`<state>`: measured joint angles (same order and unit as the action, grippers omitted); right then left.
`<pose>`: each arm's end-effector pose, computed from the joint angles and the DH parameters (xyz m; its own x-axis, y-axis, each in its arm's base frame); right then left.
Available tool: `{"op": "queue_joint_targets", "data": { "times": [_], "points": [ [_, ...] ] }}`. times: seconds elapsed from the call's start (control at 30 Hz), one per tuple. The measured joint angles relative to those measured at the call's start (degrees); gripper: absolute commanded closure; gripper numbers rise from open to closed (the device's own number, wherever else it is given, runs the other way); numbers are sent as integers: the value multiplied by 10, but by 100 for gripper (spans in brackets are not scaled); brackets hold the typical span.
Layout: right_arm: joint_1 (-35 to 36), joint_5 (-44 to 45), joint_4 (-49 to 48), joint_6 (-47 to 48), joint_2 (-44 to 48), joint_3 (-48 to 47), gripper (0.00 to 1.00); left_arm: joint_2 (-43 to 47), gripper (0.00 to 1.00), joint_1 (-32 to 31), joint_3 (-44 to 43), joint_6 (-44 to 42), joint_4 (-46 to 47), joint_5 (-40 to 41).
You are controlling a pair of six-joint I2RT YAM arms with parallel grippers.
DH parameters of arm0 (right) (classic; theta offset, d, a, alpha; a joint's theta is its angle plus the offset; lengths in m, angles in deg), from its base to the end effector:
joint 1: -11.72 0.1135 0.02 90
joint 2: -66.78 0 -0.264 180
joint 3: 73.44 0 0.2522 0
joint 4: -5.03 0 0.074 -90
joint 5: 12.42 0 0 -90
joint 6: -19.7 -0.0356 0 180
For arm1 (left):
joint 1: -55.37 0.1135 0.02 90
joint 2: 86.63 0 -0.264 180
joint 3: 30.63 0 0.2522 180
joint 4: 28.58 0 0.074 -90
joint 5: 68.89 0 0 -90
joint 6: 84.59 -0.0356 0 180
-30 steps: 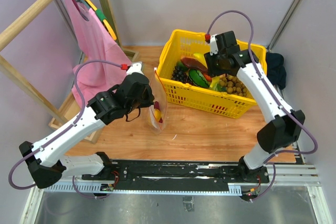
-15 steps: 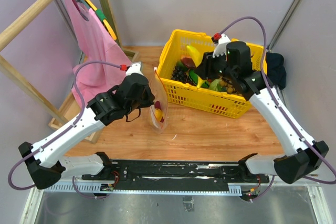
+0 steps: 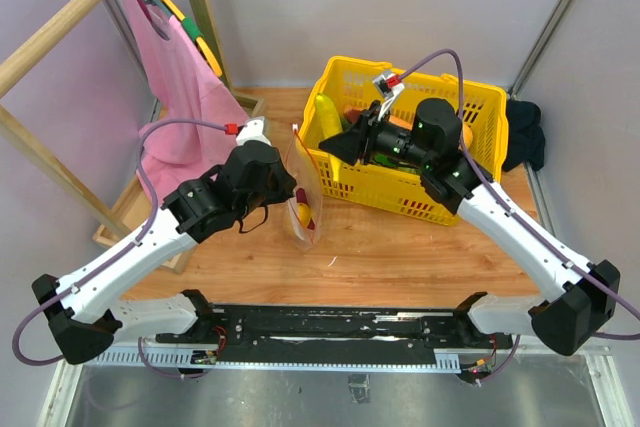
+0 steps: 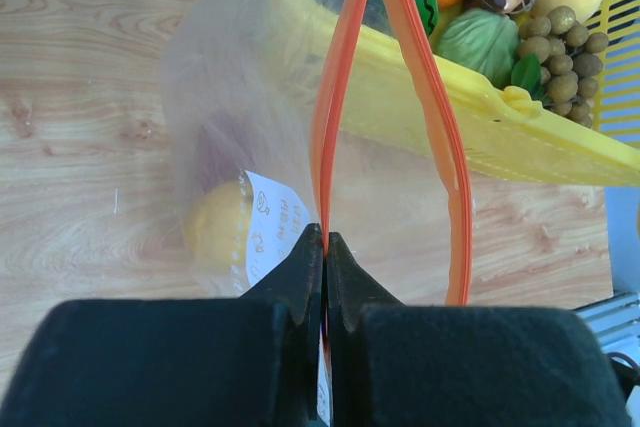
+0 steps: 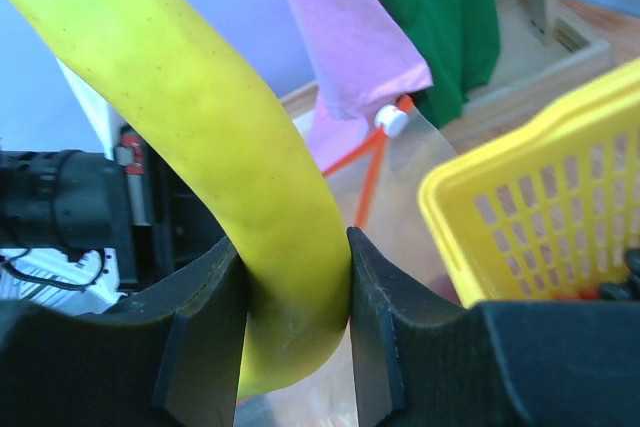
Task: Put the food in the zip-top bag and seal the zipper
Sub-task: Place the fake fruit in the zipper food storage bag.
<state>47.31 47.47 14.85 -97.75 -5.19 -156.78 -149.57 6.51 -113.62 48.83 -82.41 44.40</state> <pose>0.2257 0.1835 0.4171 -0.4005 0.2037 -0.8933 -0.8188 0.3580 0.4488 0.1590 -0.1606 0.3757 -0.5925 -0.2813 -0.7548 0.0940 0.9065 -0.4116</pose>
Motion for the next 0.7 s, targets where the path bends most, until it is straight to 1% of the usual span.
{"op": "queue_joint_targets", "data": {
  "times": [0.1,0.33,0.47,0.7],
  "points": [
    [13,-15,-37,-10,-8,1,97,1,100,0,5,2,6,0],
    [46,-34,-90,-18,-47,9,96,5,100,0,10,5,11,0],
    [60,-41,-106,-21,-68,15,93,8,100,0,14,6,15,-1],
    [73,-42,-125,-18,-89,21,85,11,99,0,18,8,18,-2]
  ]
}}
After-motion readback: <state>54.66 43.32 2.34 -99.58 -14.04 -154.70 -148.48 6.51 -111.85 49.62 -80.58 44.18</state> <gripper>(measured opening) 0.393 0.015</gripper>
